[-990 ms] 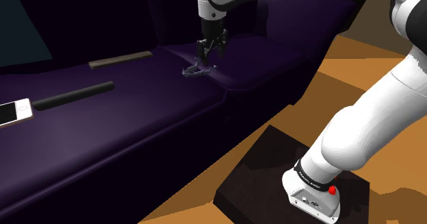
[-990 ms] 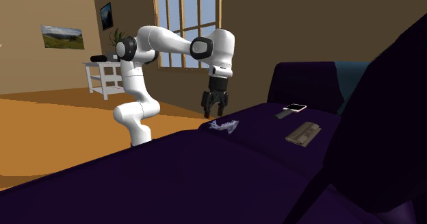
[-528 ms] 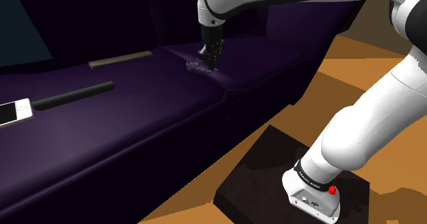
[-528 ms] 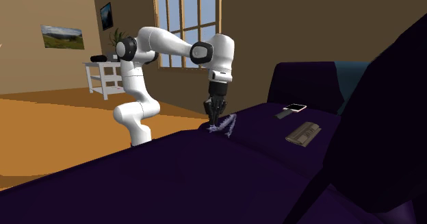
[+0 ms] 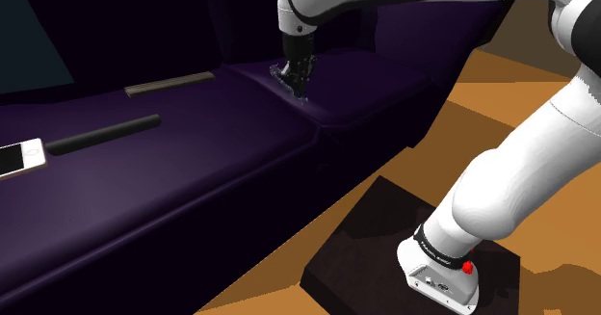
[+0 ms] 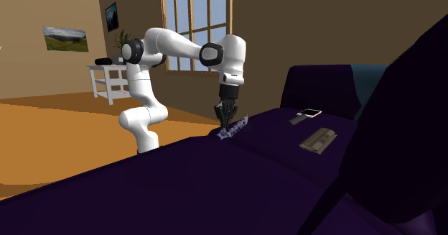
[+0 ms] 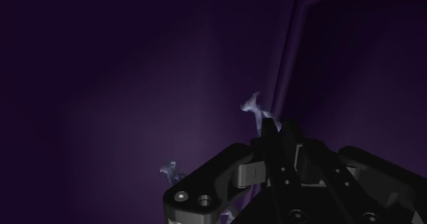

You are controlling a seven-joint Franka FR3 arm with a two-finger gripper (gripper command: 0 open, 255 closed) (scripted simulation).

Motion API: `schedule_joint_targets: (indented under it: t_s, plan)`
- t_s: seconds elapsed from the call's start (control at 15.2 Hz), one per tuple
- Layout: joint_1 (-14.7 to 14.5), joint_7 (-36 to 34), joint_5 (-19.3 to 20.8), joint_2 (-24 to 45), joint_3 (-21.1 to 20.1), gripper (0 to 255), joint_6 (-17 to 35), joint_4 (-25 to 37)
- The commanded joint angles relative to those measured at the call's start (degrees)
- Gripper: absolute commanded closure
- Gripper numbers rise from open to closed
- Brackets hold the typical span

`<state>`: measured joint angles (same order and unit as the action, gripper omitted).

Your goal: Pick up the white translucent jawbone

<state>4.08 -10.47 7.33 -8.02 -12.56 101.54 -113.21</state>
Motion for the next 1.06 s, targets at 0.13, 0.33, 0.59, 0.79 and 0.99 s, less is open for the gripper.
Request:
schedule_joint_targets:
  t_s: [0.13, 0.33, 0.59, 0.79, 0.99]
  plan:
    - [0.0, 0.4, -0.1, 0.0, 0.1, 255, -2.7, 2.4]
    - [0.1, 0.7, -0.1, 0.0, 0.0, 255, -5.0, 4.7]
    - [0.1, 1.0, -0.1, 0.2, 0.0, 255, -8.1, 8.0]
    - [0.1, 1.3, -0.1, 0.5, 0.0, 255, -10.4, 10.6]
    - [0.1, 1.4, 0.0, 0.6, 0.0, 255, -11.3, 11.7]
